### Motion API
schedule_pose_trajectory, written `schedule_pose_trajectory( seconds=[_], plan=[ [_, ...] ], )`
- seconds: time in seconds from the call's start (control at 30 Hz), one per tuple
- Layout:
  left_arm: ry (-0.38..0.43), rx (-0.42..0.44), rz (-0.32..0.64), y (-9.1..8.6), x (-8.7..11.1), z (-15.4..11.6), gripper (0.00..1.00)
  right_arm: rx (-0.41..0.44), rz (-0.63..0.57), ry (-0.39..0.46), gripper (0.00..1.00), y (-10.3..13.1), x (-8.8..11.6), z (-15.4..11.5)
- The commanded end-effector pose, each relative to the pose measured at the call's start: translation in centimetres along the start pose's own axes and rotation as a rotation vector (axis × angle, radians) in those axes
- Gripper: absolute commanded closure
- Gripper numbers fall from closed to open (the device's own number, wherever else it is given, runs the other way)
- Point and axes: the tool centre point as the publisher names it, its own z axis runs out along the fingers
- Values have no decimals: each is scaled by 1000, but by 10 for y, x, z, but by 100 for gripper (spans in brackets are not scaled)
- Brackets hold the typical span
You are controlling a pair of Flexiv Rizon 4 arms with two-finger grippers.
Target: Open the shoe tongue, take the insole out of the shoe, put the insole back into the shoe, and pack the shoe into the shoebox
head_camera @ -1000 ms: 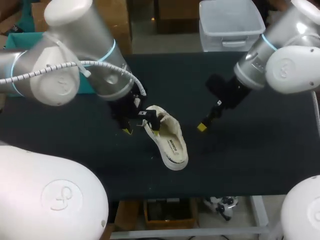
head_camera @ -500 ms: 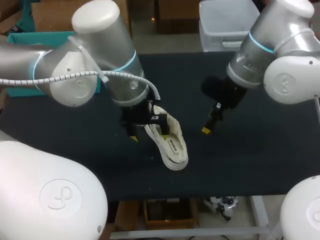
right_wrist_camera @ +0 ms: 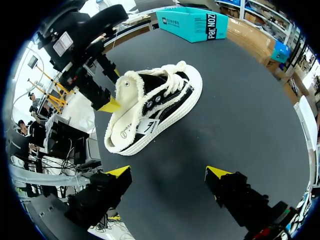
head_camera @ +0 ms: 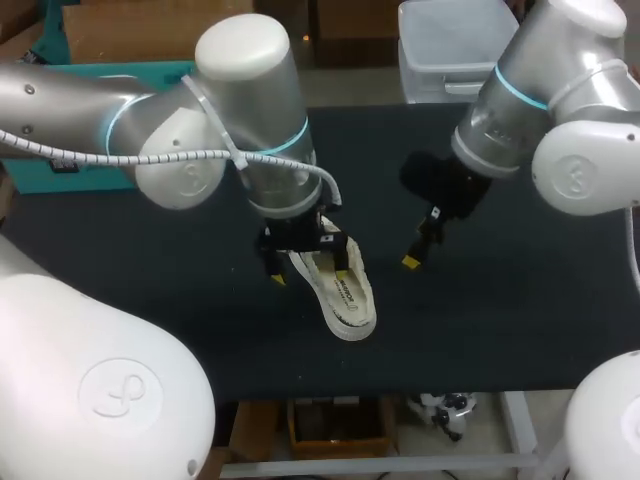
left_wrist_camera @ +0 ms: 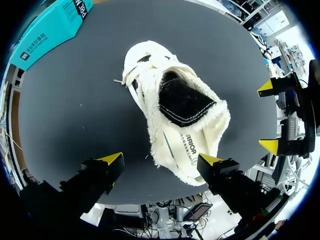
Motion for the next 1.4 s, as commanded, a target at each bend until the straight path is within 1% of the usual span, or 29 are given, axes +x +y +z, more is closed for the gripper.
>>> schedule_pose_trajectory(
  seconds=[0.03, 0.1, 0.13, 0.17, 0.2, 0.23, 0.27, 0.3, 0.33, 0.4, 0.53, 0.67, 0.7, 0.73, 0.8, 0.87, 0.97, 1.0, 1.07, 1.13, 1.17, 1.2, 1.27, 1.3, 1.4],
  plan=[
    [-23, 4, -21, -4, 2, 4, 0, 1, 0, -2, 0, -1, 1, -1],
    [-27, 8, -28, -5, 2, 4, 0, 17, -5, -30, 0, -1, -2, -1],
    [-33, 18, -44, -5, 1, 4, 0, 20, -91, -59, 0, -3, -4, -2],
    [-42, 24, -53, -7, 1, 6, 0, 58, -144, -114, 0, -4, -7, -3],
    [-42, 25, -56, -7, 1, 6, 0, 62, -144, -122, 0, -4, -7, -4],
    [-53, 37, -76, -10, 1, 7, 0, 108, -186, -167, 0, -2, -7, -4],
    [-53, 37, -78, -11, 2, 8, 0, 139, -211, -193, 0, -1, -7, -5],
    [-53, 37, -78, -11, 2, 8, 0, 139, -211, -193, 0, -1, -7, -5],
    [-57, 45, -88, -14, 3, 9, 0, 179, -239, -229, 0, -1, -5, -6],
    [-57, 45, -88, -14, 3, 9, 0, 179, -239, -229, 0, -1, -5, -6],
    [-55, 62, -98, -18, 4, 11, 4, 195, -268, -216, 0, 0, -5, -4],
    [-54, 63, -98, -19, 4, 11, 5, 202, -280, -215, 0, 1, -5, -3],
    [-49, 83, -107, -22, 4, 12, 12, 208, -290, -221, 0, 1, -5, -3],
    [-36, 105, -114, -25, 4, 14, 24, 208, -290, -221, 0, 1, -5, -3],
    [-37, 104, -118, -27, 3, 14, 24, 208, -290, -221, 0, 1, -5, -3],
    [-23, 115, -144, -35, -1, 16, 42, 208, -290, -221, 0, 1, -5, -3],
    [-24, 123, -159, -39, -2, 16, 45, 208, -290, -221, 0, 1, -5, -3],
    [-17, 130, -184, -45, -6, 18, 62, 208, -290, -221, 0, 1, -5, -3],
    [-17, 130, -184, -45, -6, 18, 62, 208, -290, -221, 0, 1, -5, -3],
    [-13, 135, -197, -50, -8, 20, 69, 208, -290, -221, 0, 1, -5, -3],
    [-13, 135, -197, -50, -8, 20, 69, 208, -290, -221, 0, 1, -5, -3],
    [-15, 139, -206, -54, -9, 22, 78, 208, -290, -221, 0, 1, -5, -3],
    [-24, 150, -219, -56, -9, 24, 81, 208, -290, -221, 0, 1, -5, -3],
    [-41, 172, -242, -62, -10, 27, 100, 208, -290, -221, 0, 1, -5, -3],
    [-44, 178, -246, -65, -10, 28, 100, 208, -290, -221, 0, 1, -5, -3]
  ],
)
